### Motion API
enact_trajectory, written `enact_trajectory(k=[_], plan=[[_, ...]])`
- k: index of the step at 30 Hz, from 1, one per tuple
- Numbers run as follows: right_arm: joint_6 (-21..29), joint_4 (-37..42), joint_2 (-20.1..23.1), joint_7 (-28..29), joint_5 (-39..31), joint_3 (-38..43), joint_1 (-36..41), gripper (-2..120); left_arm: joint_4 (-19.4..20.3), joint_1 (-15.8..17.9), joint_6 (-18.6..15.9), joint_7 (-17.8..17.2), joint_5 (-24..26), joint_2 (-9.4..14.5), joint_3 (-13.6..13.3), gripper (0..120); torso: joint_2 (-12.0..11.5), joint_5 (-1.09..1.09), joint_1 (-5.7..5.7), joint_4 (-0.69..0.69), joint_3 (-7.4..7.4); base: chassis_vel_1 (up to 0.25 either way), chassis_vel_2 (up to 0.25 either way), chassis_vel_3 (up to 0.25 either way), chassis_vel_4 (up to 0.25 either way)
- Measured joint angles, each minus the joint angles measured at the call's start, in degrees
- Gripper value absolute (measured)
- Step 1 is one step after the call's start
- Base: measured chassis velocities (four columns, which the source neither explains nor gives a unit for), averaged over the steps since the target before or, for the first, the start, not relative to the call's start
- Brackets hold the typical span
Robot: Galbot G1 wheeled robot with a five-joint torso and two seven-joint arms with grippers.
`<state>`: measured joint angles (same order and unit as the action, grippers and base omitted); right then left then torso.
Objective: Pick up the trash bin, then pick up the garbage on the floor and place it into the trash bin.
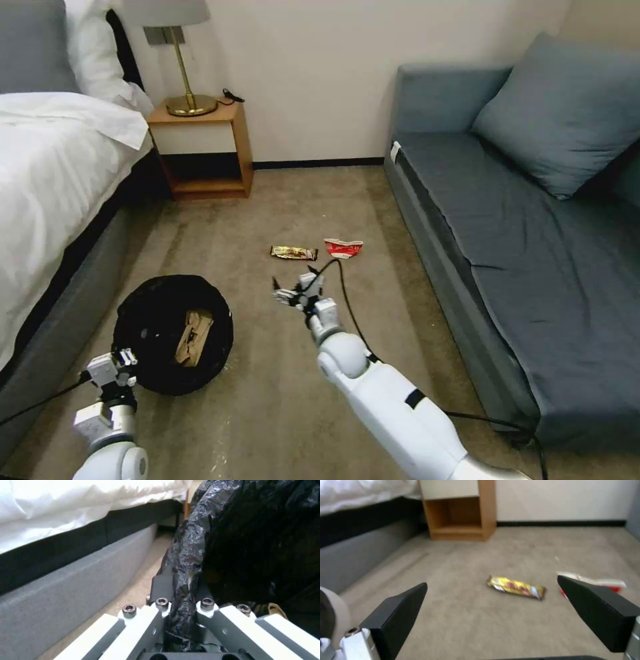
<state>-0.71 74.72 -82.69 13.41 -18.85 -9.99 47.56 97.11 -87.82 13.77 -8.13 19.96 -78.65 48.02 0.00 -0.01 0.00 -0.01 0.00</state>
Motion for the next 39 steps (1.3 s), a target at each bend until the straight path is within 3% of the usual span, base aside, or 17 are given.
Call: enact_trajectory(k=[39], plan=[[-4.4,-1.4,-0.1,-4.2,2.1,5.0,5.1,100,-1.8,0.6,1.5,-3.1,-1.1,-0.6,-0.1,2,0.0,0.01,0.00,0.01,0.00,0.000,0.000,0.000,0.000]])
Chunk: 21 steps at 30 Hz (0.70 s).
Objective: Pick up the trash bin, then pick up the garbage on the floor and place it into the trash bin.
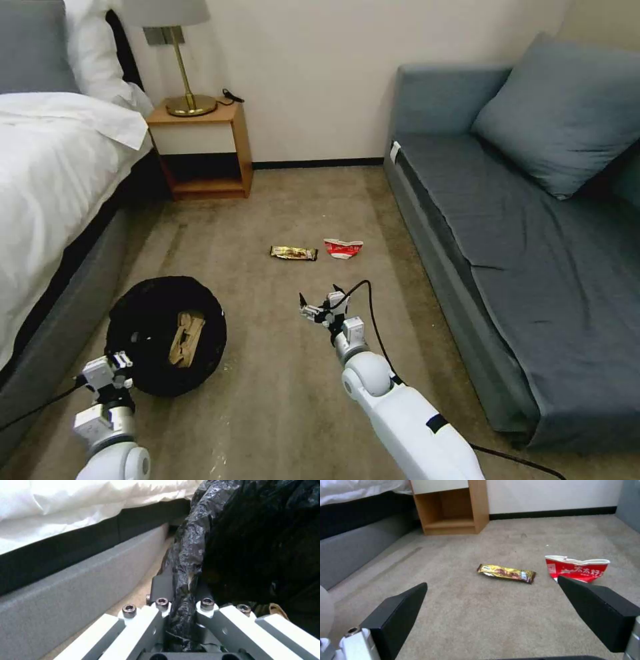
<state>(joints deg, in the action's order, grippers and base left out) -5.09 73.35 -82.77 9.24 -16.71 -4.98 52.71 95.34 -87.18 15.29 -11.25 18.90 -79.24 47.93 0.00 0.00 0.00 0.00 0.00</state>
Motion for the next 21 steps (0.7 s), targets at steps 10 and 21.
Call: enact_trajectory(k=[10,21], plan=[[-0.3,-0.6,-0.7,-0.1,0.7,0.1,-0.2,100,-0.1,0.0,0.1,-0.3,-0.5,-0.1,-0.2,2,0.0,0.00,0.00,0.00,0.00,-0.062,0.066,0.058,-0.068],[-0.7,-1.2,-1.7,0.0,1.8,0.3,0.2,100,-0.5,0.3,0.0,-0.3,-0.2,0.6,-0.3,2,0.0,0.00,0.00,0.00,0.00,-0.063,0.061,0.063,-0.061]])
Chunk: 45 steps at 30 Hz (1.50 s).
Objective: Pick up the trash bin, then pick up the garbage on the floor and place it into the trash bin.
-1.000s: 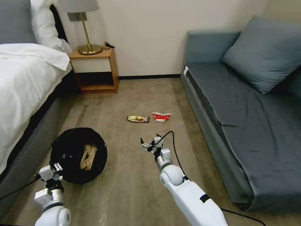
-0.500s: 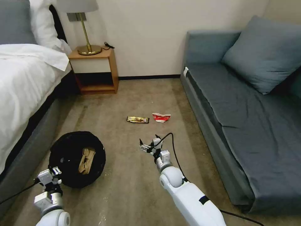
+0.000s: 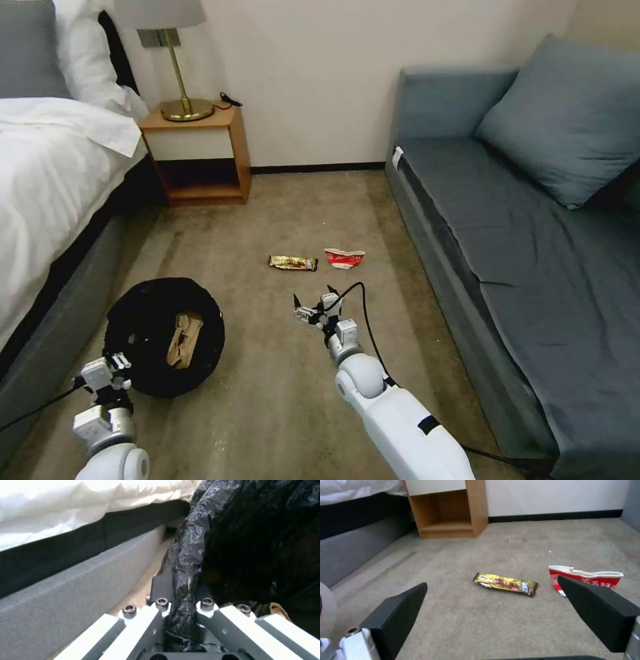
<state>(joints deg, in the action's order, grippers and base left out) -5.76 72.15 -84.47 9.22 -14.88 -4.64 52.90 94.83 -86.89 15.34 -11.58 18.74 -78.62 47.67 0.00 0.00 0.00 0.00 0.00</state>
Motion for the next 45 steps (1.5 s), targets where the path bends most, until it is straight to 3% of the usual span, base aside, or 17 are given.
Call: enact_trajectory(k=[45], plan=[[-1.1,-4.3,-1.5,0.1,2.9,-0.9,-1.7,100,-3.1,2.2,0.5,0.7,0.2,-0.1,-0.3,2,0.0,-0.01,0.00,0.00,0.00,-0.094,0.093,0.095,-0.091]])
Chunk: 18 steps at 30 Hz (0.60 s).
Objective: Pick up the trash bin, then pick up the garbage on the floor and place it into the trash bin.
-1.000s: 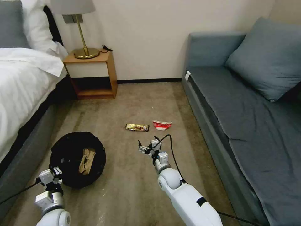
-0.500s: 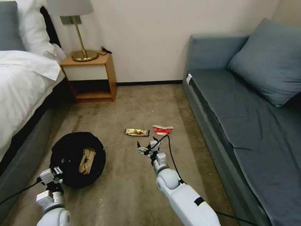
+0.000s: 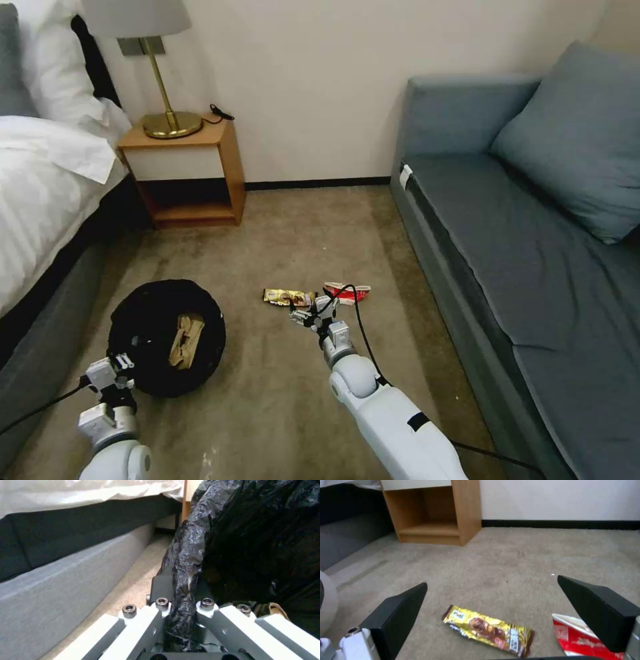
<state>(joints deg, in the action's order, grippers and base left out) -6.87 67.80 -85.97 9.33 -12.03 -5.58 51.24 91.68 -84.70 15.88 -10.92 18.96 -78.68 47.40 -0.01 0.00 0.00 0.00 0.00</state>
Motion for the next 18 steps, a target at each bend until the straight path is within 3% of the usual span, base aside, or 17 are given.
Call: enact_trajectory(k=[18], plan=[[-1.5,-2.2,-0.3,0.0,2.2,0.0,-0.6,100,-0.9,1.1,-0.2,0.0,0.1,0.1,-0.2,2,0.0,0.01,0.00,0.00,0.00,-0.105,0.110,0.112,-0.113]])
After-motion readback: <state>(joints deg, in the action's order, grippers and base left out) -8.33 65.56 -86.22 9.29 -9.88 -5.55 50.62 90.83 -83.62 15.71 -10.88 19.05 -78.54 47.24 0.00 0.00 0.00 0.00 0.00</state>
